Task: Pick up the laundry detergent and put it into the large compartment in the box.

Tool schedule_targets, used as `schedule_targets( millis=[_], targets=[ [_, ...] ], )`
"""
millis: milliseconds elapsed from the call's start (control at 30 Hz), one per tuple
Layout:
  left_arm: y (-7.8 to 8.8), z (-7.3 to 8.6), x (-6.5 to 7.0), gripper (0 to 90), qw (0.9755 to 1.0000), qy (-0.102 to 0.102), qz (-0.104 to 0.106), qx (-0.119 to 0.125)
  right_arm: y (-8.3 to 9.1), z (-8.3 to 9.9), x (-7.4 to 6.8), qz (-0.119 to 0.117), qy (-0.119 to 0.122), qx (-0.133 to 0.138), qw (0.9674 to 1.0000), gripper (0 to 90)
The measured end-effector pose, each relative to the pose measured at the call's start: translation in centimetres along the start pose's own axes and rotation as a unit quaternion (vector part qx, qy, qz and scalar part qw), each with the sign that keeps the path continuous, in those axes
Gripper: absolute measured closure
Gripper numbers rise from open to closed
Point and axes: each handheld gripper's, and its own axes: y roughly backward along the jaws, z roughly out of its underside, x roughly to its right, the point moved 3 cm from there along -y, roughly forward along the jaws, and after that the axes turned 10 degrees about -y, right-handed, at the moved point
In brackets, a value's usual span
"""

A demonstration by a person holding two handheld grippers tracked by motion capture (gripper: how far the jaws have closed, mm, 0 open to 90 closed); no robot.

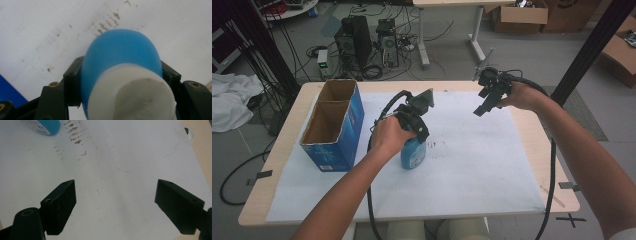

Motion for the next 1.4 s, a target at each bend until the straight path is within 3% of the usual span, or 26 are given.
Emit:
schedule_targets(
  millis=[167,233,333,600,1033,1267,1400],
  targets=[
    [2.4,0.1,-0.7,37.7,0.9992,0.024,0.015,0.028,0.1,0.1,0.0,0.000,-0.001,-0.001,1.0000,17.3],
    [3.9,0.1,-1.0,37.7,0.9993,0.019,0.011,0.029,0.2,0.2,0.0,0.001,-0.001,0.001,1.0000,17.3],
    [6.1,0.1,-1.4,37.7,0.9988,0.028,0.001,0.039,0.3,0.2,-0.1,0.001,0.001,0.002,1.0000,17.3],
    [11.3,0.1,-2.3,37.8,0.9983,0.040,-0.021,0.038,0.6,0.2,-0.5,0.001,0.002,0.003,1.0000,17.4],
    [19.1,0.4,-3.4,37.8,0.9968,0.057,-0.033,0.047,0.8,0.0,-0.8,0.000,0.007,0.004,1.0000,17.4],
    [21.9,1.3,-4.1,37.8,0.9956,0.067,-0.039,0.053,0.9,0.0,-1.0,-0.002,0.009,0.003,1.0000,17.4],
    [23.2,1.9,-4.6,37.8,0.9927,0.091,-0.045,0.065,0.9,0.0,-1.0,-0.001,0.008,0.003,1.0000,17.5]
  ],
)
